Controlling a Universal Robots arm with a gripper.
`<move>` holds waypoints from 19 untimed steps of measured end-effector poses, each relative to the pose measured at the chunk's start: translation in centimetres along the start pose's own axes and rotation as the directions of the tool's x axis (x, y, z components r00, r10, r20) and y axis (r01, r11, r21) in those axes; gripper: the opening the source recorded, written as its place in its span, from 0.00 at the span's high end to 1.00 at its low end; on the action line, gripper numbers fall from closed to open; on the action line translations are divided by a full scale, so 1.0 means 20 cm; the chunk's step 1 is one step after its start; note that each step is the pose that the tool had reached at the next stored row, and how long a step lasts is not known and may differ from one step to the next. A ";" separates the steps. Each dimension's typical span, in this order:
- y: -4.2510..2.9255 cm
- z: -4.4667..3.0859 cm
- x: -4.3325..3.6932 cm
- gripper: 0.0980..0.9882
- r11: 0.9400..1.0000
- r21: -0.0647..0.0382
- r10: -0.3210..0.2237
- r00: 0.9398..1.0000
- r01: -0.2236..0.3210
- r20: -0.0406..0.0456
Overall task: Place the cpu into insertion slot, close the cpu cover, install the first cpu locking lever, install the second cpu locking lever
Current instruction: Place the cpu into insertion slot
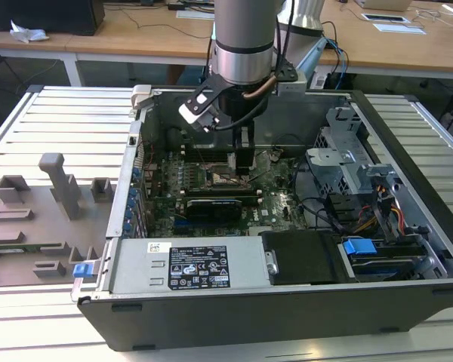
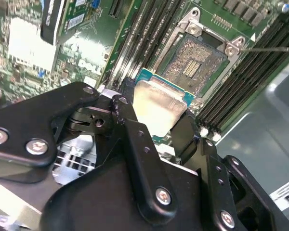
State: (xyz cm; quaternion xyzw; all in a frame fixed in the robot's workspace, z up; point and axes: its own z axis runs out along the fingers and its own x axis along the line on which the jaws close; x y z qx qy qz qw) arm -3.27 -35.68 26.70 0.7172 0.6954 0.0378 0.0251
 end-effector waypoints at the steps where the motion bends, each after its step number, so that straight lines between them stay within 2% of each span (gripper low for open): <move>1: 0.000 0.000 0.000 0.50 1.000 0.000 -0.014 1.000 0.014 -0.001; 5: 0.000 0.000 0.002 0.50 1.000 0.000 -0.020 1.000 0.020 -0.002; 7: -0.001 0.000 0.021 0.50 1.000 0.000 -0.020 1.000 0.020 -0.002; 9: -0.002 0.002 0.074 0.50 1.000 0.000 -0.019 1.000 0.019 -0.001; 13: -0.004 0.003 0.129 0.50 1.000 0.000 -0.019 1.000 0.019 -0.002; 19: -0.007 0.008 0.144 0.50 1.000 0.000 -0.019 1.000 0.019 -0.002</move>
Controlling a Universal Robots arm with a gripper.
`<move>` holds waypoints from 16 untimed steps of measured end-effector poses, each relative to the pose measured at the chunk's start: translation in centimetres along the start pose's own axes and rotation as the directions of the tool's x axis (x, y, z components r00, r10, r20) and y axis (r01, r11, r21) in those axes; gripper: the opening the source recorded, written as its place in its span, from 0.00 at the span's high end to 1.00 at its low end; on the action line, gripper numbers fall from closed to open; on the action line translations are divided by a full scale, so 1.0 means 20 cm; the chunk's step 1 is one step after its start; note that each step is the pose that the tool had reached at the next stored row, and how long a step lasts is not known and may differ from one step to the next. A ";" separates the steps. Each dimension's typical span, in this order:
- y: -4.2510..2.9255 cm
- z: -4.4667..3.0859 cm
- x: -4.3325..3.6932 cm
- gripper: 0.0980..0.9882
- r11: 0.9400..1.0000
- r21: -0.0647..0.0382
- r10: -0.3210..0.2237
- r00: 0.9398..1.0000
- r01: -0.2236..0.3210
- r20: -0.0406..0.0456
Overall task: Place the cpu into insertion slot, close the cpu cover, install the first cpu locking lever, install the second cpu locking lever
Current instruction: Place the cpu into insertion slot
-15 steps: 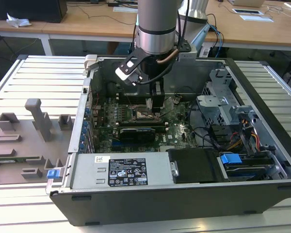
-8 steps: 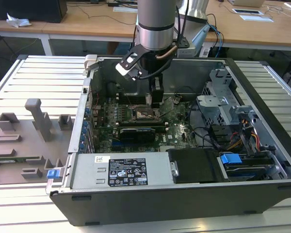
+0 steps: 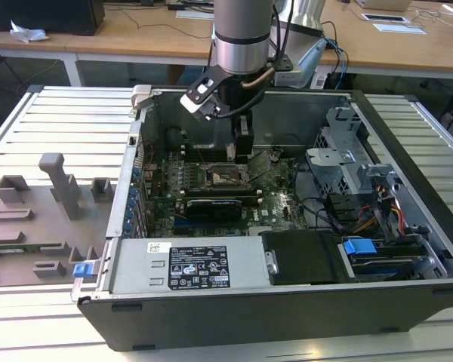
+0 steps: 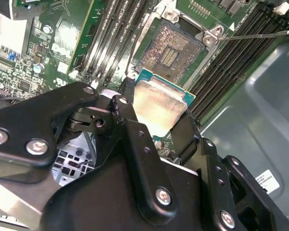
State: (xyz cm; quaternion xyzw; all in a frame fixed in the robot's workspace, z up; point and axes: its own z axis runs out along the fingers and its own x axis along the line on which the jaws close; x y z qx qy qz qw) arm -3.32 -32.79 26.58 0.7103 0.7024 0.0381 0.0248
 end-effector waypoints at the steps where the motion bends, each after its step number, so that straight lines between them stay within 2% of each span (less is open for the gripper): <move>1: -0.006 0.012 0.004 0.50 1.000 0.000 0.000 1.000 0.000 0.000; 5: -0.027 0.039 0.006 0.50 1.000 0.000 0.000 1.000 0.000 0.000; 7: -0.032 0.072 0.007 0.50 1.000 0.000 0.000 1.000 0.000 0.000; 16: -0.039 0.130 0.007 0.50 1.000 0.000 0.000 1.000 0.000 0.000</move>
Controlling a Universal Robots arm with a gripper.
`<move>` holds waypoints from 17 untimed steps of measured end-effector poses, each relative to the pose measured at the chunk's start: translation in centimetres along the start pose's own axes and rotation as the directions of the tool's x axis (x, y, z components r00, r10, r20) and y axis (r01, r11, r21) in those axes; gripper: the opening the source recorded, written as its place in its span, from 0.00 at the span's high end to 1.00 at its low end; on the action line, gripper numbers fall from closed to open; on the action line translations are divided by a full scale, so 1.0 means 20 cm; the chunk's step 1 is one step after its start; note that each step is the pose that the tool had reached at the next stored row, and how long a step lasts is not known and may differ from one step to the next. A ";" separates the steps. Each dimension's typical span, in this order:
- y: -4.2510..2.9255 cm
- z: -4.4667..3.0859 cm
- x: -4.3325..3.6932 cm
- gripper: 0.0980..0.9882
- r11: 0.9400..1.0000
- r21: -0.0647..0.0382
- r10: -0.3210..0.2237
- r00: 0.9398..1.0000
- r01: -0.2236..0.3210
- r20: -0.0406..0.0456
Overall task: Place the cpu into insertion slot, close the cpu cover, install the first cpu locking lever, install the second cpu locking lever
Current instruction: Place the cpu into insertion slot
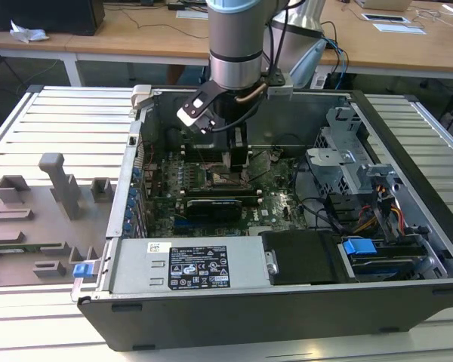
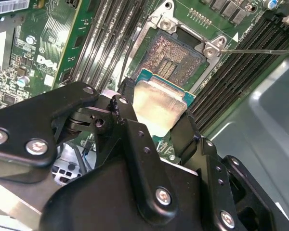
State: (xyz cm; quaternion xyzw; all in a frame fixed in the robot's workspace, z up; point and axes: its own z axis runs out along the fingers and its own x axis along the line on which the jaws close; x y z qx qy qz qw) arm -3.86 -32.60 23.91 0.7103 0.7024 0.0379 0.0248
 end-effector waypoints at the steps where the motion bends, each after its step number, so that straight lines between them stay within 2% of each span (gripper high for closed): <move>1: -0.001 0.012 0.000 0.50 1.000 0.000 0.000 1.000 0.000 0.000; 3: -0.002 0.020 0.000 0.50 1.000 0.000 0.000 1.000 0.000 0.000; 7: -0.006 0.064 0.000 0.50 1.000 0.000 0.000 1.000 0.000 0.000; 17: -0.009 0.096 0.000 0.50 1.000 0.000 0.000 1.000 0.000 0.000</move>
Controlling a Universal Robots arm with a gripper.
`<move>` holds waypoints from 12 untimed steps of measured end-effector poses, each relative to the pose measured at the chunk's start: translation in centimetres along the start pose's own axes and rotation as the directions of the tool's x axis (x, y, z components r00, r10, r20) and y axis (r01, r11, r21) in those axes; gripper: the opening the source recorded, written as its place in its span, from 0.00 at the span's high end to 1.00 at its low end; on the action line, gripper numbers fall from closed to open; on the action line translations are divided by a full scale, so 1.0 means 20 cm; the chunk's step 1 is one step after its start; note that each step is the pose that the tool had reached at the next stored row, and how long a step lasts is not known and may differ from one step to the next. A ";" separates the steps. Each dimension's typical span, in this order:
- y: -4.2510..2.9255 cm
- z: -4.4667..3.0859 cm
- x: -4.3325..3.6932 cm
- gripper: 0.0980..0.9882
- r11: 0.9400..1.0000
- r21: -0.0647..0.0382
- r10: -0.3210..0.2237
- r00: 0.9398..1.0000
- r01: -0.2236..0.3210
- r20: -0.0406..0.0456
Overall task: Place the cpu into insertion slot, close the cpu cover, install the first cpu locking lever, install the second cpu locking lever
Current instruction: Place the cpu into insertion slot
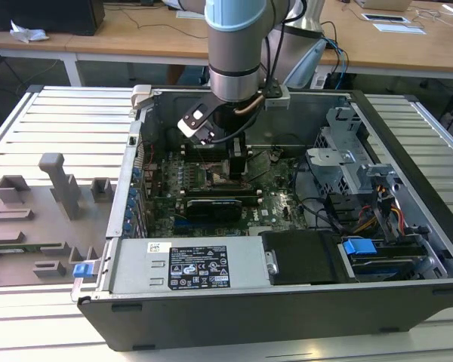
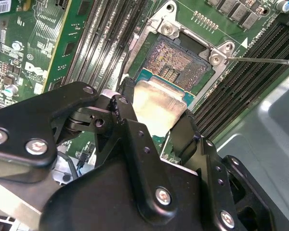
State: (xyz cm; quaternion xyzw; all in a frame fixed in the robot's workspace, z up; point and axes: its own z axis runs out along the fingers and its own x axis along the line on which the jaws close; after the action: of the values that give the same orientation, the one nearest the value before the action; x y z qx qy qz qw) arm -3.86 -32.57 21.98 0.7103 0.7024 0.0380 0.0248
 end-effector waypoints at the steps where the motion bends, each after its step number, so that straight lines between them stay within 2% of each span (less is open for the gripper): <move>1: 0.000 0.002 0.000 0.50 1.000 0.000 0.000 1.000 0.000 0.000; 12: -0.005 0.054 0.003 0.50 1.000 0.000 0.000 1.000 0.000 0.000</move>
State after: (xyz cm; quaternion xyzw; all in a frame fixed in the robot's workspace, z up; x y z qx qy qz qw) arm -3.86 -32.48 20.90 0.7103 0.7024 0.0379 0.0248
